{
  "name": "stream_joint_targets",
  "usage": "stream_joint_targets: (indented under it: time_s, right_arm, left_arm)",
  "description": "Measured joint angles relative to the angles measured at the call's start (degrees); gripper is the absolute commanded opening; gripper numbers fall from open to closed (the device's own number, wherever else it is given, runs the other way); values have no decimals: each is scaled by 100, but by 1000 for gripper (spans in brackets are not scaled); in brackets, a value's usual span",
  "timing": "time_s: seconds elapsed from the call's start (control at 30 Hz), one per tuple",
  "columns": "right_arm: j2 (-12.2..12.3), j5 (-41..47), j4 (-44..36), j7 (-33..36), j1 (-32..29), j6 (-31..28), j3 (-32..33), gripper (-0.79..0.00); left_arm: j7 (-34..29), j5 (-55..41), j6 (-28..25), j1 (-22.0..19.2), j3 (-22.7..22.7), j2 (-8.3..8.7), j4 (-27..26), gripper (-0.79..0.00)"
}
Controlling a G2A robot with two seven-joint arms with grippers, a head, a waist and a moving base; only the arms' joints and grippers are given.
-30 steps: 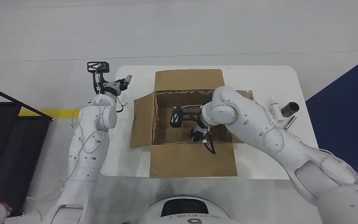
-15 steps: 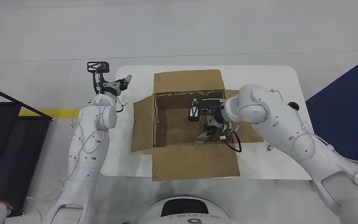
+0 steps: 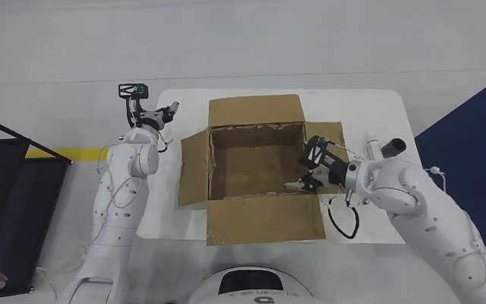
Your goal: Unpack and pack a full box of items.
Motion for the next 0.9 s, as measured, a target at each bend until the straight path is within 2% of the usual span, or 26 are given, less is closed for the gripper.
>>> stream_joint_targets:
  time_s: [0.23, 0.3, 0.47, 0.67, 0.8, 0.9]
  right_arm:
    - [-1, -3, 4, 12, 55, 4, -14, 0]
    - [0, 97, 104, -163, -22, 61, 129, 0]
    - [104, 496, 724, -1674, -940, -165, 1356, 0]
    - [141, 579, 1248, -2793, -2304, -429, 2709, 0]
    - [105, 645, 1514, -3077, -3002, -315, 3216, 0]
    - [92, 640, 1653, -2852, -3355, -220, 3406, 0]
  left_arm:
    - [0, 0, 0, 0, 0, 0, 0, 0]
    - [0, 0, 0, 0, 0, 0, 0, 0]
    - [0, 0, 0, 0, 0, 0, 0, 0]
    - [0, 0, 0, 0, 0, 0, 0, 0]
    - [0, 0, 0, 0, 0, 0, 0, 0]
    - [0, 0, 0, 0, 0, 0, 0, 0]
